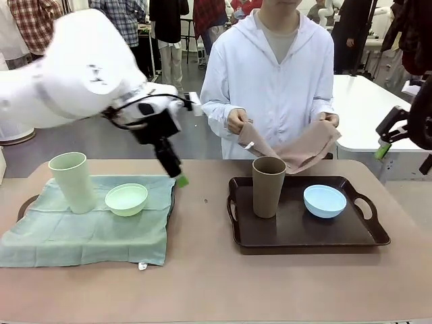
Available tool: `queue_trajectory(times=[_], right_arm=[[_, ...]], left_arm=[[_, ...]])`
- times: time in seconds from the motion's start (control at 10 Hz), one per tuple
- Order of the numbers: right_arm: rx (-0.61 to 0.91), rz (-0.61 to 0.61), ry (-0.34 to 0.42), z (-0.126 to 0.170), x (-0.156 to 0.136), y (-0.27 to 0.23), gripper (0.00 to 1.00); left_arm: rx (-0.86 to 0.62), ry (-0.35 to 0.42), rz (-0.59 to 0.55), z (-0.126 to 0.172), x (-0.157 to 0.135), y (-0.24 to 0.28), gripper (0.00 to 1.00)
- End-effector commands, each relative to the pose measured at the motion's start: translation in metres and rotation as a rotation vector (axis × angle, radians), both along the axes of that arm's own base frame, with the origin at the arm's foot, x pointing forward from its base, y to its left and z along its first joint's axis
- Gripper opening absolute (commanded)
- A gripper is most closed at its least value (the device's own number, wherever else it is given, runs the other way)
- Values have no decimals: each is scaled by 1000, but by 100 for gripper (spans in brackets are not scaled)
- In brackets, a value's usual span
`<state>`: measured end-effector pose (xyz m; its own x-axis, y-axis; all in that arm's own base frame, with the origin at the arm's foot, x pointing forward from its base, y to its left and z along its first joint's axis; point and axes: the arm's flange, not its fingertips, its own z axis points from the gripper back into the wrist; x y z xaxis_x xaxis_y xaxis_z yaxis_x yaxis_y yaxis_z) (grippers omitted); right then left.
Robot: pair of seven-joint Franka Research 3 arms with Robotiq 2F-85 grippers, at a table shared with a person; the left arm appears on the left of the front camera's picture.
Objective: Set up a tray with a mat and arrange the tableware.
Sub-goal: Pick up the Picnic Bowl and Reusable plastic cup from the Handle tray in front of the human's position and hold them in the air.
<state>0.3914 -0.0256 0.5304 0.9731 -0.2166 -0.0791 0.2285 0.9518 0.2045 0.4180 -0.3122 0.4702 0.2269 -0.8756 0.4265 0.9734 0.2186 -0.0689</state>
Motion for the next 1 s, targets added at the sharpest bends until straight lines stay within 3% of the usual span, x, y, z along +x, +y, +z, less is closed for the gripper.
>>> queue_trajectory(times=[0.0, 0.2, 0.4, 0.6, 0.7, 0.9], right_arm=[[-88, -10, 24, -17, 21, 5, 100], [-117, 21, 29, -38, 37, 17, 100], [-141, 100, 10, -59, 46, 30, 100], [-92, 64, -19, -63, 42, 39, 100], [-108, 93, 25, -60, 46, 33, 100], [-108, 93, 25, -60, 46, 33, 100]], left_arm=[[-130, 68, -85, -23, 16, -31, 100], [-255, 120, -152, -48, 3, -51, 100], [-340, 85, -237, -64, 1, -58, 100], [-319, -1, -223, -51, -6, -49, 100], [-309, 81, -223, -60, 1, -69, 100], [-309, 81, -223, -60, 1, -69, 100]])
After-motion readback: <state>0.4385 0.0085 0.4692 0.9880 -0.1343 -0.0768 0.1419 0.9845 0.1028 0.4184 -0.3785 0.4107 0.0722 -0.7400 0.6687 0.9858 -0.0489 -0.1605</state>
